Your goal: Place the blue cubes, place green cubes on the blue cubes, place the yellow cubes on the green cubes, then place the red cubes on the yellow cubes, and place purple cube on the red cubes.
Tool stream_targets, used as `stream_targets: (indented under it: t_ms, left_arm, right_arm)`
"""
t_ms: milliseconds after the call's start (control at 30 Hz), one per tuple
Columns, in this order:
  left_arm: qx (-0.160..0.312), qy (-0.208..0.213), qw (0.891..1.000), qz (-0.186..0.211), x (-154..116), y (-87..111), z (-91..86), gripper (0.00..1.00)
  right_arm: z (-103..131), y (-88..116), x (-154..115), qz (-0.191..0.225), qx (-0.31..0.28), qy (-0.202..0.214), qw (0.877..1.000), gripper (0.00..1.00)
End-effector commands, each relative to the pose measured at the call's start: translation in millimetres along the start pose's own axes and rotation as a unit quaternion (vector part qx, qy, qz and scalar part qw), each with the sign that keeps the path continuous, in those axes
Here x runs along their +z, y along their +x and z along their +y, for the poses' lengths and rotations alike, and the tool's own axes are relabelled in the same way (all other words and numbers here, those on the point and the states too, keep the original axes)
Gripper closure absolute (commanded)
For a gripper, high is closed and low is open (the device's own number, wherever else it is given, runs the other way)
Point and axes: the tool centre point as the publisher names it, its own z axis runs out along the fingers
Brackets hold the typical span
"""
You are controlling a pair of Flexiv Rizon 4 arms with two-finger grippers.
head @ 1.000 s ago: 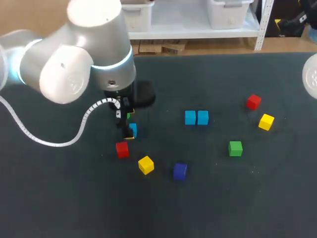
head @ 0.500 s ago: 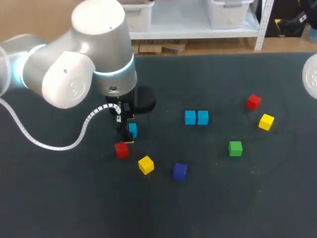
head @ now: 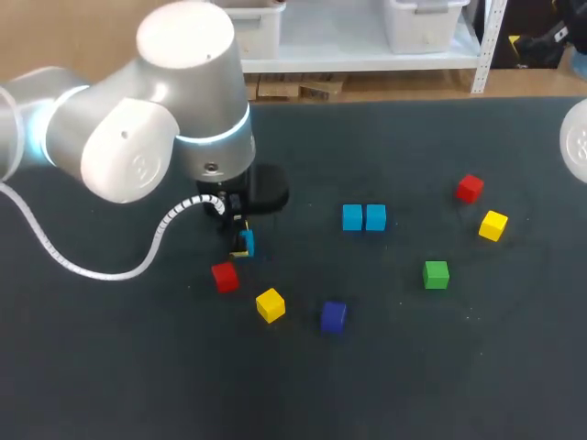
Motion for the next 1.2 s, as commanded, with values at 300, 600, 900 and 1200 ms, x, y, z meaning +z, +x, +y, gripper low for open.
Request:
stream_targets:
  t_ms: [300, 600, 900, 1200]
  left_arm:
    - [-0.038, 0.042, 0.998, 0.029, -16.6, -8.9, 12.5, 1.0]
    - [-0.083, 0.04, 0.996, 0.002, -32.7, -31.8, 26.9, 1.0]
    - [-0.056, 0.042, 0.998, 0.002, -34.3, -46.7, 24.6, 1.0]
    - [-0.02, 0.054, 0.998, 0.001, -32.7, -68.3, 18.6, 1.0]
  right_arm:
    - [0.9, -0.8, -1.1, 0.002, 0.0, 0.002, 1.0, 0.0]
    - [0.9, -0.8, -1.1, 0.002, 0.0, 0.002, 1.0, 0.0]
    - [0.9, -0.8, -1.1, 0.002, 0.0, 0.002, 1.0, 0.0]
    - [0.9, -0.8, -1.1, 0.002, 0.0, 0.002, 1.0, 0.0]
